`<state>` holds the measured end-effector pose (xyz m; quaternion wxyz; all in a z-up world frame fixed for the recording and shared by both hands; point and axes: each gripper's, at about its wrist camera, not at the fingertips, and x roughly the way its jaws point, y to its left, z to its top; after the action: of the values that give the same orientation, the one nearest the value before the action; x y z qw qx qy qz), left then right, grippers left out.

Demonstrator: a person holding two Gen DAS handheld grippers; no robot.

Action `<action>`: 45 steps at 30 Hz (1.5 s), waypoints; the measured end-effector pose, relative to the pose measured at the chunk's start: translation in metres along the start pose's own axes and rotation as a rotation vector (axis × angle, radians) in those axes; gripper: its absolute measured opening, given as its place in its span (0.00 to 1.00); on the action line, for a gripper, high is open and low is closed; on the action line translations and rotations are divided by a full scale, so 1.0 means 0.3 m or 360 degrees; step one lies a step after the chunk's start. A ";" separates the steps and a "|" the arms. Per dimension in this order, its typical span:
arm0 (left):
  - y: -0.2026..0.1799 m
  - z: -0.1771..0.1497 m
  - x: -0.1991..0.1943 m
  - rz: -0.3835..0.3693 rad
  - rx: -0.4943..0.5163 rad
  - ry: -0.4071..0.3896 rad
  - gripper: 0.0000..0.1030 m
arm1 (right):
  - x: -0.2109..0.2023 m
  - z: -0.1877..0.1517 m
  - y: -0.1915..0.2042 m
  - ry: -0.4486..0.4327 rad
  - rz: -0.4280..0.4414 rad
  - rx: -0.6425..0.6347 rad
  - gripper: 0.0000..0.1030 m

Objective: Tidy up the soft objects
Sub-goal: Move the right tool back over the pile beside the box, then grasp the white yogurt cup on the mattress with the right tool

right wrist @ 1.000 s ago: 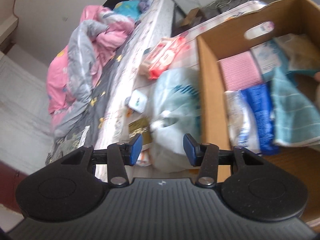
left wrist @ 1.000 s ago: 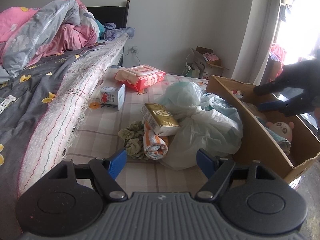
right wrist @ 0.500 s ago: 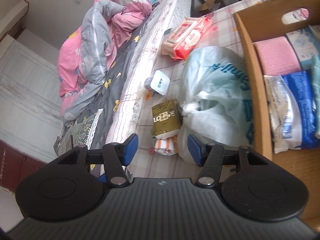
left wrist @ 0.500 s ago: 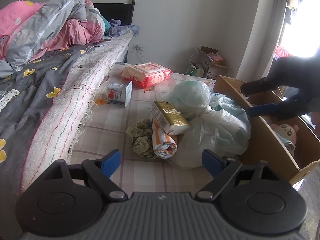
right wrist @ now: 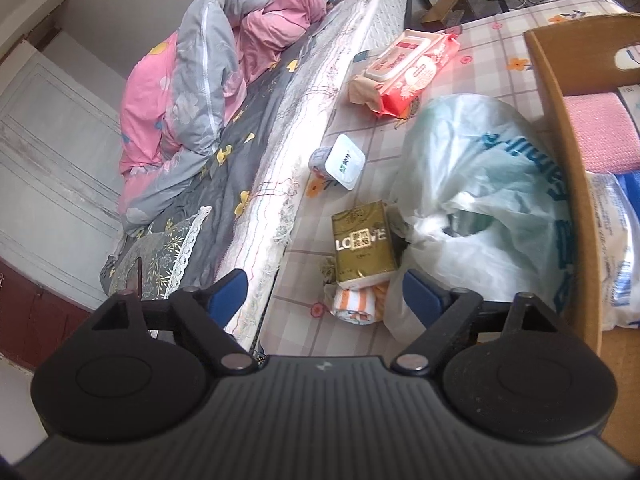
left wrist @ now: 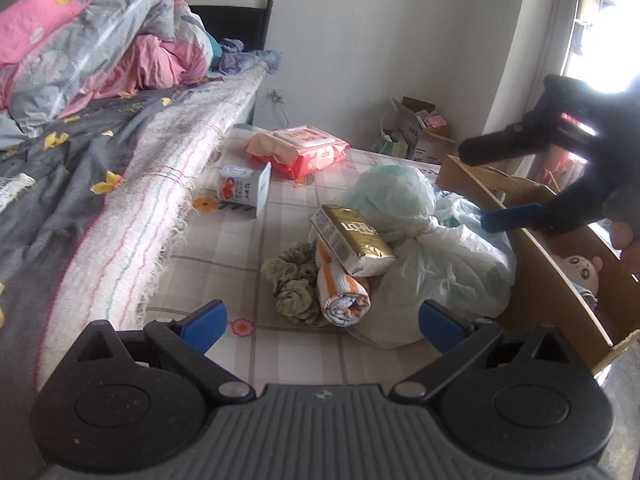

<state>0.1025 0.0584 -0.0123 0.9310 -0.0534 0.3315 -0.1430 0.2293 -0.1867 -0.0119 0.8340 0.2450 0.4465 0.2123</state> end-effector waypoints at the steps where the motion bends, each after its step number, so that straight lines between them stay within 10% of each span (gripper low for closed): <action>1: 0.001 0.001 0.007 -0.0013 -0.0001 0.0004 0.99 | 0.005 0.001 0.004 -0.0005 0.0001 -0.0008 0.84; 17: 0.016 0.048 0.150 -0.0113 0.0007 0.0064 0.99 | 0.164 -0.098 0.017 -0.0006 0.0055 0.0070 0.82; 26: 0.010 0.108 0.208 -0.0047 0.0133 0.0089 0.94 | 0.183 -0.128 -0.034 -0.0055 0.0055 0.0210 0.65; 37: 0.095 0.295 0.285 0.0187 0.0037 -0.0043 0.73 | 0.268 0.363 0.186 0.0132 0.0053 -0.0268 0.62; 45: 0.090 0.328 0.512 0.0383 0.0131 0.0022 0.48 | 0.725 0.593 0.020 0.0482 -0.0084 0.0055 0.48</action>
<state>0.2845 0.0382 -0.0337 0.9405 0.0261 0.3359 -0.0440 0.4907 -0.0963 -0.0620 0.7580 0.2129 0.5770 0.2171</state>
